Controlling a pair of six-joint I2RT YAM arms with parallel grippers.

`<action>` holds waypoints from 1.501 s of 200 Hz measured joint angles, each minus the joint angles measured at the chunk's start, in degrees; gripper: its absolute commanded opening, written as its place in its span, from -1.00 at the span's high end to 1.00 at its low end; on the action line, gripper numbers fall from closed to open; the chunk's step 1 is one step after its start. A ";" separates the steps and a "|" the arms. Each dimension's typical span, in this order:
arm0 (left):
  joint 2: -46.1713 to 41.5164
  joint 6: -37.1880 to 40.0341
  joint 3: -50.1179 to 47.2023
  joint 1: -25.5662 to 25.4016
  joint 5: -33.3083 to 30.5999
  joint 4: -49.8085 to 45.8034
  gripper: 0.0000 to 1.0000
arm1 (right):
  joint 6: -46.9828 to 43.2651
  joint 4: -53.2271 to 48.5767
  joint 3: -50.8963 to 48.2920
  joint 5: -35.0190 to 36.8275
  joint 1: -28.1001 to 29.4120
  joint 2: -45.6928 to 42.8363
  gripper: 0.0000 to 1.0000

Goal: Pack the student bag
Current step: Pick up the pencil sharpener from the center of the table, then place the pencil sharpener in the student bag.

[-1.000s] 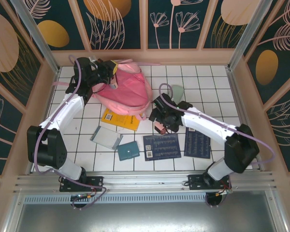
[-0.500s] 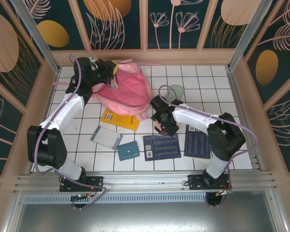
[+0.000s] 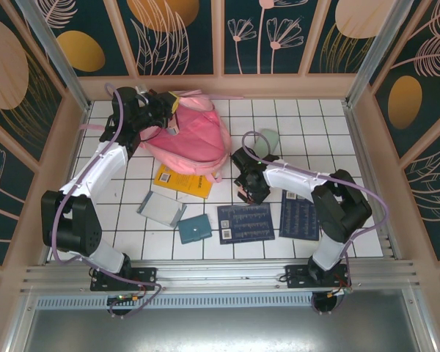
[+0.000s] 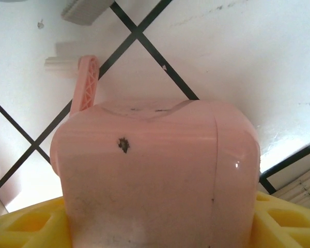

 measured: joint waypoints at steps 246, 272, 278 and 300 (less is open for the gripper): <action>-2.95 2.99 2.34 0.00 -0.61 -7.15 1.00 | -30.40 32.87 16.28 -25.24 -2.99 6.71 0.13; -3.76 3.06 2.34 0.00 -0.52 -7.78 1.00 | -30.67 31.80 27.30 -24.85 -3.63 17.33 0.12; -3.89 3.15 2.34 0.00 -0.48 -7.82 1.00 | -30.80 31.10 30.99 -24.33 -3.67 20.39 0.09; -4.13 3.19 2.34 0.00 -0.44 -8.17 1.00 | -30.71 28.68 44.94 -21.07 -3.87 31.28 -0.53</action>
